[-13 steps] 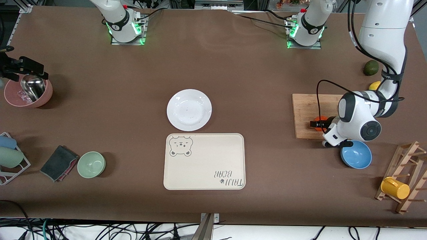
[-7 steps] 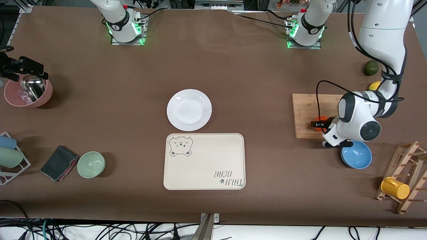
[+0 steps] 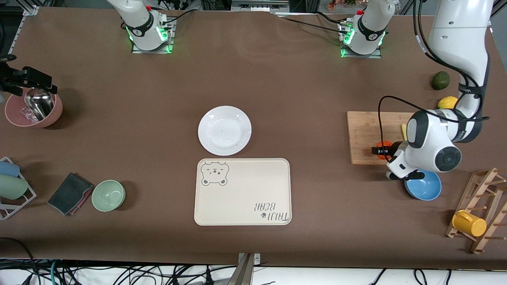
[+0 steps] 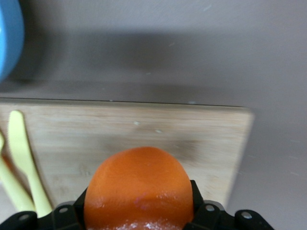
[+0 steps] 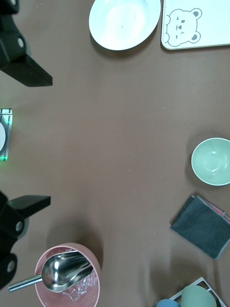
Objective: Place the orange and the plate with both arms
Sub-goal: 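Lift the orange with the left gripper and carry it to the white plate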
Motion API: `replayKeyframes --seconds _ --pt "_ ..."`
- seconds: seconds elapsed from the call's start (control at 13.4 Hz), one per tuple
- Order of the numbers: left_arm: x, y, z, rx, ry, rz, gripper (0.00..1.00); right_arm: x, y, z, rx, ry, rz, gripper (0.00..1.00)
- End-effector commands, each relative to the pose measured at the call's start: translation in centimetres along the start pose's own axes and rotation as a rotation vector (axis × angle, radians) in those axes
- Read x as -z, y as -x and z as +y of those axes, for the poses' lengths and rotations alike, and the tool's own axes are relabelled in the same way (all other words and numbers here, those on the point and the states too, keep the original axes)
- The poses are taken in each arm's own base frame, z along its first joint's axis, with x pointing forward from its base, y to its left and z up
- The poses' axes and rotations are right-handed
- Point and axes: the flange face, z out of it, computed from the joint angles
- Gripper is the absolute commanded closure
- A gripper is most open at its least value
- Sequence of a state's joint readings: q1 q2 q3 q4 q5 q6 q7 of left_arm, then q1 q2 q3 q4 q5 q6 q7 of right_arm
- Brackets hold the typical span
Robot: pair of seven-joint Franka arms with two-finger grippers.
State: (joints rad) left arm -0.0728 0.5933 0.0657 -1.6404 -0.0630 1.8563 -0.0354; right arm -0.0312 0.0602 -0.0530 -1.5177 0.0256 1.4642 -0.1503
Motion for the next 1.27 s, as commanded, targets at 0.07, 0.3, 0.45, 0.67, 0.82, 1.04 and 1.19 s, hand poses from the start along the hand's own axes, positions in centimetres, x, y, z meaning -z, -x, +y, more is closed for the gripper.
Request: replayKeyframes --seconds 0.07,0.3,0.45,0.67,0.82,1.04,1.19 --pt "5.4 2.0 13.1 0.071 0.033 0.014 0.96 0.7 0.2 0.1 -0.001 0.013 -0.006 0.0" --pt "5.2 6.7 28.0 0.179 0.08 0.01 0.96 0.7 0.2 0.2 -0.003 0.012 -0.006 0.0" --pt "4.3 9.3 35.8 0.179 0.083 0.028 0.96 0.7 0.2 0.2 -0.003 0.012 -0.006 0.0" --pt "1.3 12.4 45.9 0.177 0.168 0.147 0.96 0.7 0.2 0.2 -0.003 0.012 -0.006 0.0" --pt "-2.0 14.4 51.3 0.183 0.239 0.24 0.96 0.6 0.2 0.2 -0.003 0.012 -0.008 0.0" --pt "-6.6 17.1 56.9 0.172 0.312 0.317 0.96 0.6 0.3 0.1 -0.012 0.01 -0.012 0.0" --pt "-9.1 17.4 58.3 0.163 0.303 0.315 0.93 0.4 0.4 0.1 -0.014 0.01 -0.027 0.0"
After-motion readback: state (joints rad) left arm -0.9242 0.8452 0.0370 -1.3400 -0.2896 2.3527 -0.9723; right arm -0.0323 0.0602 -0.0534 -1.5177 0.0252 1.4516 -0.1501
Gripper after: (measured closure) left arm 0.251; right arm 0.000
